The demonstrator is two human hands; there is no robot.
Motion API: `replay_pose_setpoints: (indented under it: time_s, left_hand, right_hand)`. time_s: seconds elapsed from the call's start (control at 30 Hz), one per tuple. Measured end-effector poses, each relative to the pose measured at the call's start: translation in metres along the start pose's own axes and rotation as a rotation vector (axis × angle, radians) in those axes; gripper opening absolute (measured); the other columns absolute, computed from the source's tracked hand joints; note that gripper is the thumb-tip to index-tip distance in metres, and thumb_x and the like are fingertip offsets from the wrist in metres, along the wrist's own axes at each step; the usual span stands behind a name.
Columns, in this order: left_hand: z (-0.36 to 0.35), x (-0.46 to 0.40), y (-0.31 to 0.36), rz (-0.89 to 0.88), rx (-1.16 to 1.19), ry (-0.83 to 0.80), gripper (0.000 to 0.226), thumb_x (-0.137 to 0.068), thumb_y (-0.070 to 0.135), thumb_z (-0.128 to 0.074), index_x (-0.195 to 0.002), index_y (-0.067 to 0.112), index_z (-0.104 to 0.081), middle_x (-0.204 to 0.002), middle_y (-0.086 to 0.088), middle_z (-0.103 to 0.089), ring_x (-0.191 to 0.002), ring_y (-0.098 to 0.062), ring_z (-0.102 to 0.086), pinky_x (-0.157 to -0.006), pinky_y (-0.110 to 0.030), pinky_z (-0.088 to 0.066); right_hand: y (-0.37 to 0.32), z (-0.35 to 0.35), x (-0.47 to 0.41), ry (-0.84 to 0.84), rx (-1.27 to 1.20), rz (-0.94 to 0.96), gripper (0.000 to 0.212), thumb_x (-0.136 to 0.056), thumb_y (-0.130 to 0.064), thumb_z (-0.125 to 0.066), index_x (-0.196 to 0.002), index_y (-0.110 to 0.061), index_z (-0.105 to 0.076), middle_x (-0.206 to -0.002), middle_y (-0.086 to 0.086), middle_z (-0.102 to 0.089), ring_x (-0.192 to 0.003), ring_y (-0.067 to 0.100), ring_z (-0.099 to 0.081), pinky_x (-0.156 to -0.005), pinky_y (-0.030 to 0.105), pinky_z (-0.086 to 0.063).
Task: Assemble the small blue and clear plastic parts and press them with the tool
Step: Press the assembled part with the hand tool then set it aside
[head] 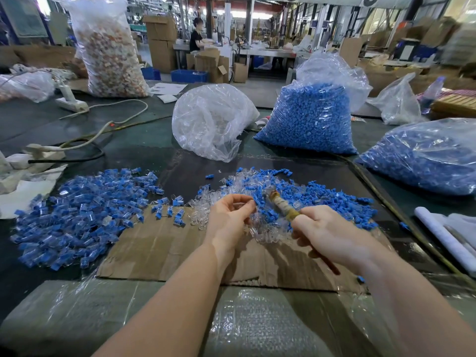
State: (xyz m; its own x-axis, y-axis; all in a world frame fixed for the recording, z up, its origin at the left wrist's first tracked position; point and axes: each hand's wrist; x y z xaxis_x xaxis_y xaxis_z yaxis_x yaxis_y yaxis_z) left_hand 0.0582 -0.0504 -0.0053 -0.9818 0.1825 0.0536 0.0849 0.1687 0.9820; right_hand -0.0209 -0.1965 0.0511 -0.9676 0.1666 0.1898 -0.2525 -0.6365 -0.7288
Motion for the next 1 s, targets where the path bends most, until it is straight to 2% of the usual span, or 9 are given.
replay_pose_setpoints:
  time_s: [0.13, 0.2, 0.27, 0.4, 0.67, 0.77, 0.87, 0.9, 1.0]
  left_hand:
    - [0.0026, -0.0049, 0.0021, 0.032, -0.028, 0.017, 0.009, -0.086, 0.007, -0.063, -0.083, 0.015, -0.064, -0.074, -0.001, -0.065, -0.048, -0.003, -0.052, -0.039, -0.012, -0.037]
    - [0.0035, -0.0063, 0.0024, 0.045, -0.044, 0.041, 0.008, -0.086, 0.007, -0.063, -0.084, 0.014, -0.064, -0.075, -0.002, -0.064, -0.046, -0.002, -0.052, -0.039, -0.012, -0.038]
    - [0.0039, -0.0061, 0.0026, 0.065, -0.063, 0.066, 0.008, -0.086, 0.007, -0.063, -0.083, 0.014, -0.064, -0.074, -0.002, -0.063, -0.044, 0.000, -0.051, -0.040, -0.013, -0.039]
    - [0.0040, -0.0065, 0.0033, 0.084, -0.058, 0.090, 0.008, -0.086, 0.006, -0.063, -0.083, 0.013, -0.063, -0.074, -0.003, -0.062, -0.048, -0.004, -0.051, -0.038, -0.013, -0.037]
    - [0.0041, -0.0065, 0.0029, 0.095, -0.050, 0.125, 0.008, -0.086, 0.004, -0.062, -0.084, 0.011, -0.062, -0.071, -0.002, -0.062, -0.049, -0.003, -0.054, -0.038, -0.013, -0.039]
    - [0.0042, -0.0064, 0.0041, 0.089, -0.061, 0.127, 0.008, -0.086, 0.004, -0.062, -0.083, 0.011, -0.062, -0.070, -0.002, -0.062, -0.048, -0.001, -0.054, -0.039, -0.014, -0.039]
    - [0.0039, -0.0058, 0.0059, 0.085, -0.074, 0.127, 0.007, -0.087, 0.003, -0.061, -0.084, 0.010, -0.062, -0.070, -0.003, -0.062, -0.051, -0.005, -0.054, -0.041, -0.015, -0.040]
    - [0.0037, -0.0056, 0.0064, 0.089, -0.073, 0.129, 0.008, -0.087, 0.003, -0.061, -0.084, 0.009, -0.062, -0.070, -0.003, -0.062, -0.053, -0.006, -0.054, -0.042, -0.016, -0.040]
    - [0.0030, -0.0046, 0.0073, 0.096, -0.073, 0.132, 0.008, -0.087, 0.002, -0.061, -0.084, 0.009, -0.062, -0.071, -0.004, -0.062, -0.056, -0.007, -0.055, -0.042, -0.015, -0.041]
  right_hand:
    - [-0.0052, -0.0064, 0.0043, -0.124, -0.192, -0.032, 0.018, -0.091, -0.016, -0.043, -0.079, -0.008, -0.053, -0.078, 0.013, -0.060, -0.071, 0.023, -0.056, -0.060, 0.034, -0.048]
    - [-0.0061, -0.0058, 0.0054, -0.153, -0.189, -0.038, 0.014, -0.090, -0.015, -0.044, -0.081, -0.007, -0.053, -0.080, 0.018, -0.062, -0.072, 0.024, -0.057, -0.065, 0.039, -0.051]
    - [-0.0067, -0.0047, 0.0068, -0.184, -0.170, -0.041, 0.008, -0.086, -0.011, -0.047, -0.084, -0.007, -0.054, -0.083, 0.019, -0.062, -0.074, 0.025, -0.056, -0.068, 0.042, -0.048]
    - [-0.0070, -0.0051, 0.0077, -0.217, -0.115, -0.062, 0.010, -0.082, -0.001, -0.047, -0.086, -0.009, -0.051, -0.082, 0.013, -0.056, -0.073, 0.020, -0.053, -0.059, 0.024, -0.040]
    - [-0.0088, -0.0054, 0.0065, -0.241, -0.050, -0.050, 0.011, -0.084, -0.002, -0.045, -0.087, -0.011, -0.048, -0.089, 0.010, -0.055, -0.070, 0.016, -0.057, -0.043, 0.011, -0.035]
    - [-0.0084, -0.0054, 0.0065, -0.238, -0.056, -0.044, 0.010, -0.084, -0.003, -0.046, -0.092, -0.004, -0.051, -0.090, 0.011, -0.056, -0.074, 0.015, -0.058, -0.049, 0.017, -0.040]
    - [-0.0064, -0.0058, 0.0047, -0.235, -0.051, -0.033, 0.016, -0.082, -0.003, -0.046, -0.097, 0.001, -0.052, -0.088, 0.012, -0.055, -0.080, 0.021, -0.055, -0.072, 0.039, -0.049]
    - [-0.0071, -0.0061, 0.0051, -0.236, -0.044, -0.027, 0.013, -0.082, -0.003, -0.046, -0.093, -0.002, -0.052, -0.087, 0.011, -0.054, -0.080, 0.022, -0.053, -0.071, 0.039, -0.047]
    - [-0.0082, -0.0043, 0.0070, -0.243, -0.046, -0.031, 0.009, -0.081, -0.005, -0.048, -0.087, -0.012, -0.050, -0.086, 0.009, -0.051, -0.077, 0.020, -0.051, -0.061, 0.029, -0.037]
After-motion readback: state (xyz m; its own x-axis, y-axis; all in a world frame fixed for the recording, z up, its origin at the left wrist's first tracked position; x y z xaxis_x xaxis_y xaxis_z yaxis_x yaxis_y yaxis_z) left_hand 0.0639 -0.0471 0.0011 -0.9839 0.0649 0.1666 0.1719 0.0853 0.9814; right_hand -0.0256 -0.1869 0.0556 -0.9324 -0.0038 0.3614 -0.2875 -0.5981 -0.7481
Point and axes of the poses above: each hand's wrist, its own x-axis away from the middle knuckle, its own z-axis out of the back of the hand, y = z × x
